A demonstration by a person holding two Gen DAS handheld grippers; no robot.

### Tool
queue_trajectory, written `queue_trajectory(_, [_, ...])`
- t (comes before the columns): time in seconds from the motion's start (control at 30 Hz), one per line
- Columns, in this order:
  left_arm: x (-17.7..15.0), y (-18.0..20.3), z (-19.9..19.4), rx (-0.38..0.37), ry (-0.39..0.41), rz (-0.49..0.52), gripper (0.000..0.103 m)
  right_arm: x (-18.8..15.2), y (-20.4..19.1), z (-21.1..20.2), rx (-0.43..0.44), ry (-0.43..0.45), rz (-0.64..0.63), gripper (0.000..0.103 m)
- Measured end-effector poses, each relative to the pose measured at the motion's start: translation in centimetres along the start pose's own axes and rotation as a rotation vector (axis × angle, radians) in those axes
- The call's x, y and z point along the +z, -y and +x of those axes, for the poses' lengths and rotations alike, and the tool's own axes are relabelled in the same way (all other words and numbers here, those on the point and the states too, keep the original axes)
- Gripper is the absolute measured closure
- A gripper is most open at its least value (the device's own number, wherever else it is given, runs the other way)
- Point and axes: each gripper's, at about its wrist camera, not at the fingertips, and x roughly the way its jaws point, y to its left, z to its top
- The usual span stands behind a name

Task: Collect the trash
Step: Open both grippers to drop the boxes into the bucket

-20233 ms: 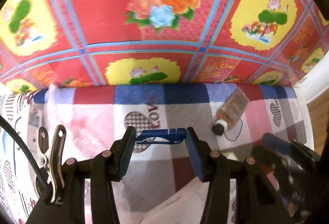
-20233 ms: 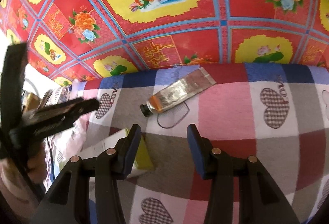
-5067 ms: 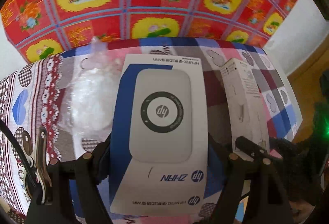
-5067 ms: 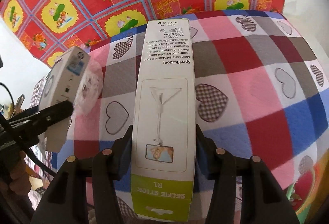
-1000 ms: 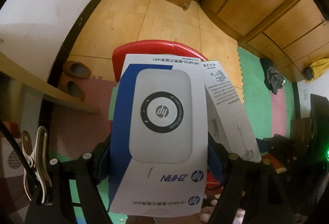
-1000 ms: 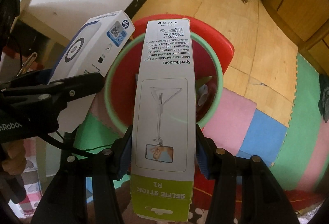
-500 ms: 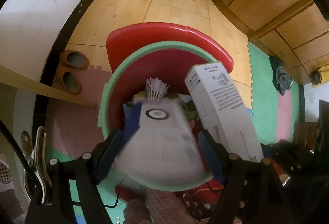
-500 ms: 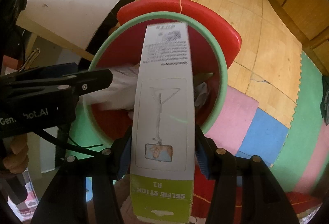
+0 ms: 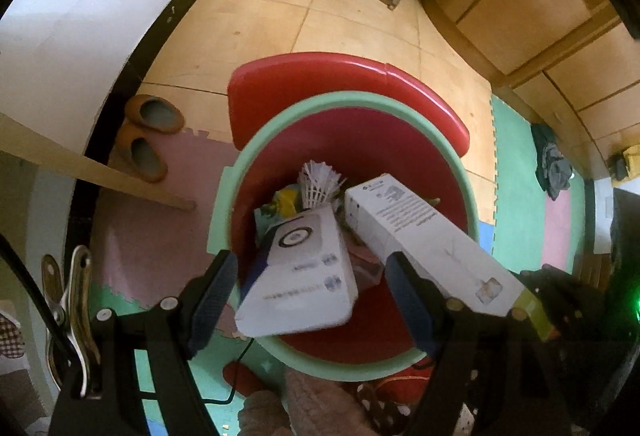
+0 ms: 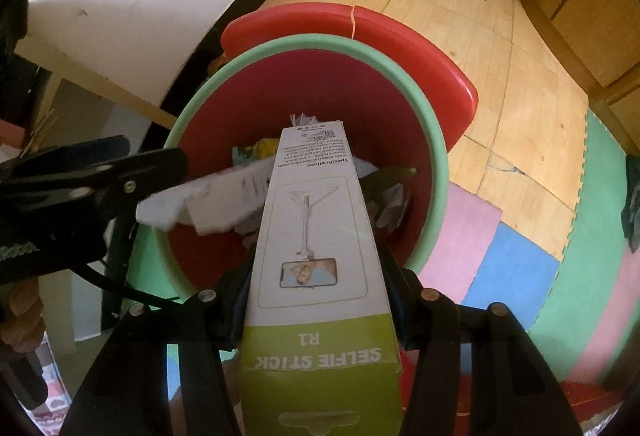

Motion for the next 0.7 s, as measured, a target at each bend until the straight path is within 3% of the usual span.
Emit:
queue_trajectory(0.27, [0.0, -0.4, -0.6, 0.003, 0.008, 0.003, 0.023, 0.7, -0.4, 0.0, -0.033, 0.023, 0.002, 0.043])
queue_trajectory(0.4, [-0.2, -0.3, -1.1, -0.004, 0.017, 0.005, 0.023, 0.9, -0.2, -0.6, -0.03, 0.046, 0.009, 0.03])
queue_trajectory(0.7, [-1.0, 0.4, -3.8, -0.04, 0.045, 0.007, 0.023, 0.8, -0.9, -3.7, -0.011, 0.109, 0.015, 0.03])
